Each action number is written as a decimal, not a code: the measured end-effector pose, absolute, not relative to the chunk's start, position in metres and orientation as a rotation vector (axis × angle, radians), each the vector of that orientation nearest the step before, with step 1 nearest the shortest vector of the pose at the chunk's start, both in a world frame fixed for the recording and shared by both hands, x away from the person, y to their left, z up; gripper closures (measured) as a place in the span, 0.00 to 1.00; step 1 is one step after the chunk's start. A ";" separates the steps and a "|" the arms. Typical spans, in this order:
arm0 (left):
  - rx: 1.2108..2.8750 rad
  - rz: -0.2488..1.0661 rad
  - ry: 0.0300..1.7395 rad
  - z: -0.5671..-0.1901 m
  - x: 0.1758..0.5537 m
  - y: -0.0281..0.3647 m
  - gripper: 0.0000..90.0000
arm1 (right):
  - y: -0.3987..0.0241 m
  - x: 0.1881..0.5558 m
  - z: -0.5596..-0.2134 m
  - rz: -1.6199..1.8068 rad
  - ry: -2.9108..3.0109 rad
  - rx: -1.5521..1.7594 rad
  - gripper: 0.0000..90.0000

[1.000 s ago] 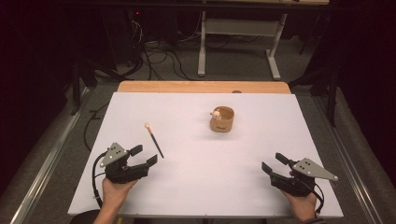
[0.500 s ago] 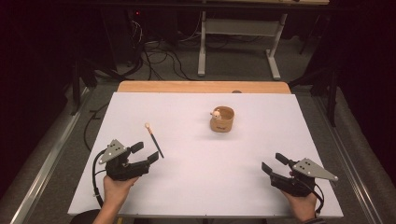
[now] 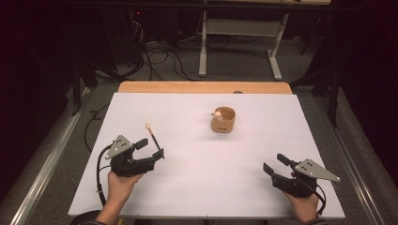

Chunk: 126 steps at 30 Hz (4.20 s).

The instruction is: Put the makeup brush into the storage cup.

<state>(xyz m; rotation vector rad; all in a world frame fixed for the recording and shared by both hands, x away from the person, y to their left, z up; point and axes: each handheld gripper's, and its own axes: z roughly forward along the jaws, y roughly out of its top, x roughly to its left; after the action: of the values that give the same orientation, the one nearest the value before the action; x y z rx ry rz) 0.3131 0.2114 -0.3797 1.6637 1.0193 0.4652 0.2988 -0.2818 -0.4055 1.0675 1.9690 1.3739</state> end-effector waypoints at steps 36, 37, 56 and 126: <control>1.700 0.477 0.992 -0.364 0.346 0.186 0.27 | -0.281 0.299 -0.405 1.374 1.979 1.059 0.40; 1.701 0.478 0.991 -0.364 0.347 0.186 0.27 | -0.281 0.298 -0.405 1.375 1.978 1.069 0.40; 1.699 0.499 1.012 -0.357 0.369 0.182 0.28 | -0.281 0.298 -0.405 1.376 1.981 1.056 0.40; 1.890 0.504 1.295 -0.349 0.420 0.174 0.29 | -0.281 0.299 -0.406 1.383 1.995 1.050 0.39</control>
<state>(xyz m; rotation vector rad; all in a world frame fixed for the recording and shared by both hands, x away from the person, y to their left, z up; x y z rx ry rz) 0.4199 0.1738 -0.3489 1.8903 1.2955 0.5040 0.2990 -0.2807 -0.4056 1.0500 1.9953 1.3829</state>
